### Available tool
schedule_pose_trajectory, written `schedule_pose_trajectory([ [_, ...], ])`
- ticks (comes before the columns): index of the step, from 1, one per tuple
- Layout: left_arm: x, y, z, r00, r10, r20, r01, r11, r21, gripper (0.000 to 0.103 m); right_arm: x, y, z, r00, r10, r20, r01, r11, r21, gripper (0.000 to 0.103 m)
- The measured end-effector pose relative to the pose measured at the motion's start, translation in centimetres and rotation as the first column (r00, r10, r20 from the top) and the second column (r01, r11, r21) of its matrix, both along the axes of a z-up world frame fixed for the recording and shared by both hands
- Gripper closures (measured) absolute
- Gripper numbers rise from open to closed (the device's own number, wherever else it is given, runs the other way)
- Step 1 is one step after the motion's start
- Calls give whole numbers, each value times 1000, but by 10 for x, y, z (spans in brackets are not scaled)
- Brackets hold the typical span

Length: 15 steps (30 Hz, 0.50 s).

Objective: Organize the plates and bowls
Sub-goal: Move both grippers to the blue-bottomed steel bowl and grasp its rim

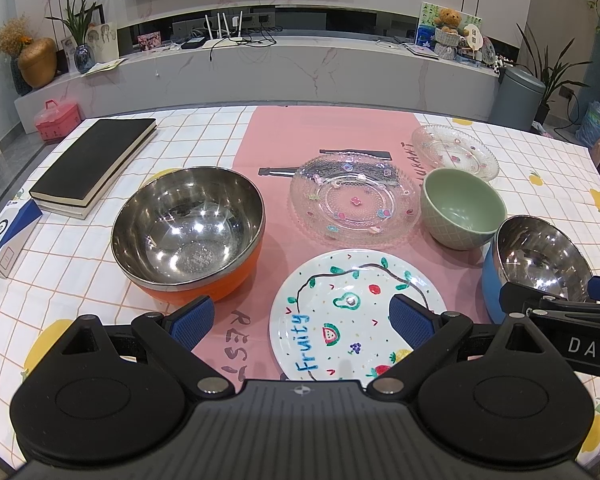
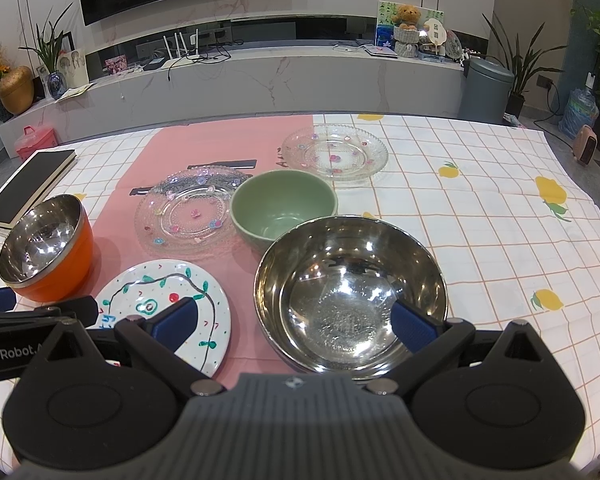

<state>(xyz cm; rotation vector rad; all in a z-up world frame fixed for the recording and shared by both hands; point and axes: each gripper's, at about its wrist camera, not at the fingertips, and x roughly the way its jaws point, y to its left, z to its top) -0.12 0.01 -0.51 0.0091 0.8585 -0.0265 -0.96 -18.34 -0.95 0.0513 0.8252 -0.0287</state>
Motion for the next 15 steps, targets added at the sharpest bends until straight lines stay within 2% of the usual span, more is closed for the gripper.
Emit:
schedule_pose_trajectory([
  [9,0,0,0,1000,1,0,-1,1000,0,0,-2,0,1,1000,16,8,-16,1000,10,3],
  [15,3,3,5,1000,-10,26,11,998,-54,0,-9,0,15,991,91,98,-91,996,0,3],
])
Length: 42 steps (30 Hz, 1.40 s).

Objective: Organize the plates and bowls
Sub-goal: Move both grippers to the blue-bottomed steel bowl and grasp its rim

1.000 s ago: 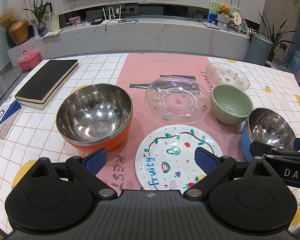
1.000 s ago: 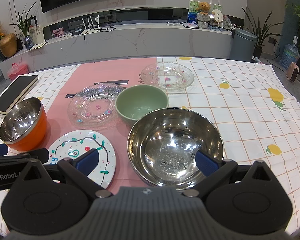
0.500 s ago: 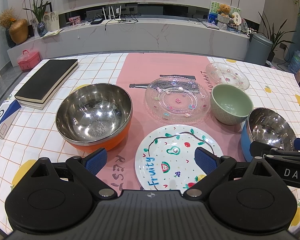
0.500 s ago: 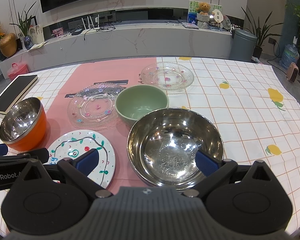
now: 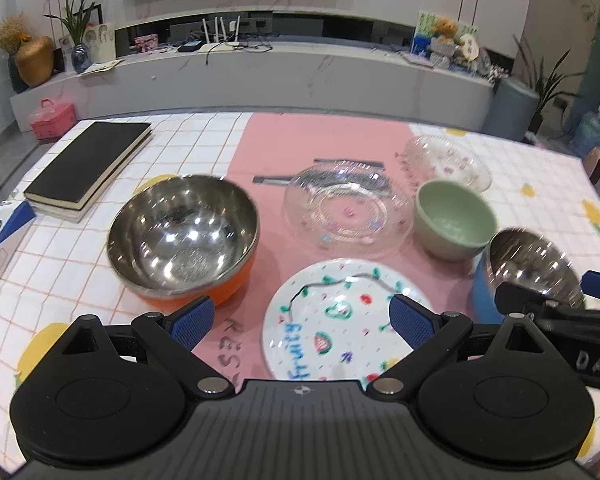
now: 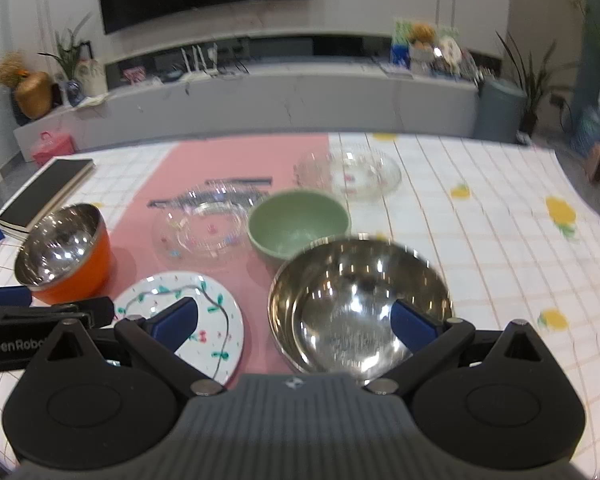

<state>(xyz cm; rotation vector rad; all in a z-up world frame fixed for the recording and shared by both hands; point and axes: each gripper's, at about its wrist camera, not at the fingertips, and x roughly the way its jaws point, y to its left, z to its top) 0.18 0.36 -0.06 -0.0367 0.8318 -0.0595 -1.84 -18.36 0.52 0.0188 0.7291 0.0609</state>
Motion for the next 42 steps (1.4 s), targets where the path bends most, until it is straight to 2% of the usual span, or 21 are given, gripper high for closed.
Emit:
schedule_pose_trajectory([
  [2,9,-6,4,1000,-23,4,23,1000,-14,0,2,-3,9,999,36,37,-35,999,-22,3],
  [8,28,-34,9,991,-137,11,137,990,-44,0,19,-39,28,995,8,103,-1,998,-65,3],
  [14,49,-58,5,981,-193,-30,190,979,-78,0,47,-78,23,995,-60,76,68,992,-111,3],
  [15,54,-62,5,980,-196,-36,193,978,-78,0,51,-85,21,996,-60,65,66,993,-100,3],
  [18,63,-71,4,977,-209,-50,204,974,-98,0,57,-103,14,1000,-14,18,13,1000,11,3],
  [20,68,-76,3,972,-228,-61,220,969,-114,0,59,-110,11,1000,-7,4,7,999,33,3],
  [23,68,-81,2,965,-255,-61,245,960,-139,0,59,-111,7,1000,7,-5,-7,1000,9,3],
  [28,66,-95,-6,949,-305,-77,295,948,-122,0,67,-112,1,999,0,-33,-2,999,-44,3],
  [30,65,-98,-11,943,-323,-85,312,942,-121,1,70,-112,-5,998,0,-66,-2,1000,-31,5],
  [31,64,-99,-14,942,-324,-91,312,942,-125,3,71,-114,-9,996,4,-92,-5,1000,-13,10],
  [33,65,-100,-20,939,-324,-116,306,941,-147,16,74,-114,-19,989,9,-151,-6,1000,22,21],
  [36,64,-101,-29,925,-349,-150,318,927,-197,38,75,-115,-30,978,27,-207,-15,998,59,23],
  [39,62,-103,-37,917,-356,-180,321,926,-200,52,79,-117,-36,966,12,-257,12,996,92,37],
  [42,61,-104,-41,911,-366,-192,324,921,-218,62,81,-111,-41,954,28,-298,7,993,116,38],
])
